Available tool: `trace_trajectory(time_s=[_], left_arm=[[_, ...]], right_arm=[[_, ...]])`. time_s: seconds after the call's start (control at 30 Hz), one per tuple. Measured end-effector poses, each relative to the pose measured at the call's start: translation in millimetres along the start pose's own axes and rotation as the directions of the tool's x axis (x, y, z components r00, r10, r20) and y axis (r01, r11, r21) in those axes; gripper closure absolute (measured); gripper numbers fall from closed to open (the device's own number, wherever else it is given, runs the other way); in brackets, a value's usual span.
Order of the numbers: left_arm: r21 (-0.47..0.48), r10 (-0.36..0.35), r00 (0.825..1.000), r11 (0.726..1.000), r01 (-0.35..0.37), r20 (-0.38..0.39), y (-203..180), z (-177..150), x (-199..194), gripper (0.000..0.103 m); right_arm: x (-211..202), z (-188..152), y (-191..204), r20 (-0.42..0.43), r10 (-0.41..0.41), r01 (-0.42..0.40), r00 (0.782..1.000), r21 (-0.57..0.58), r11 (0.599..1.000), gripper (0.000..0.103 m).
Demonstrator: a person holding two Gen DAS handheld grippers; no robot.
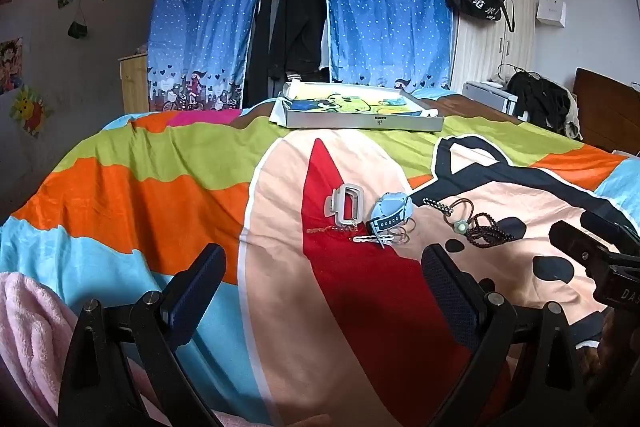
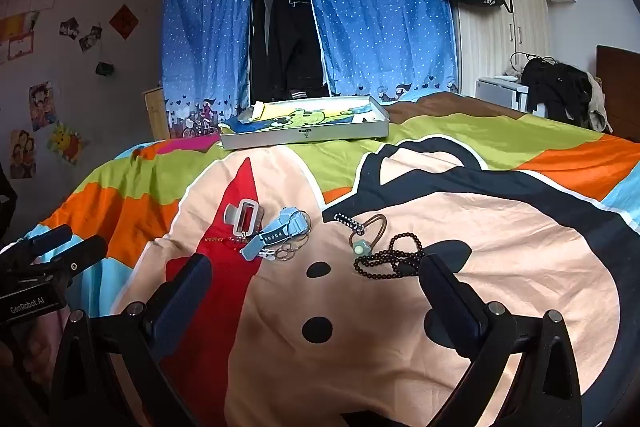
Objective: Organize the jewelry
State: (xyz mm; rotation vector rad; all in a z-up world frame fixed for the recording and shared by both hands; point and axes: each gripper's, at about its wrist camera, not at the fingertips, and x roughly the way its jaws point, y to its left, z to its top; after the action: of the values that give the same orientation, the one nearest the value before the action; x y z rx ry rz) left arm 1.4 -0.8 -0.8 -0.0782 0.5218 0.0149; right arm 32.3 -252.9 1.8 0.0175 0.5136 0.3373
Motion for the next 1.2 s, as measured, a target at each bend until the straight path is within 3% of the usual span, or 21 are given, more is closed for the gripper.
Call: trace_trajectory(time_s=[1.2], left_arm=[[0.013, -0.022, 0.999, 1.000, 0.022, 0.028, -2.2, -0.1, -1.9, 0.007]], right_arm=[[-0.1, -2.1, -0.4, -0.009, -0.003, 0.003, 1.000, 0.010, 1.000, 0.000]])
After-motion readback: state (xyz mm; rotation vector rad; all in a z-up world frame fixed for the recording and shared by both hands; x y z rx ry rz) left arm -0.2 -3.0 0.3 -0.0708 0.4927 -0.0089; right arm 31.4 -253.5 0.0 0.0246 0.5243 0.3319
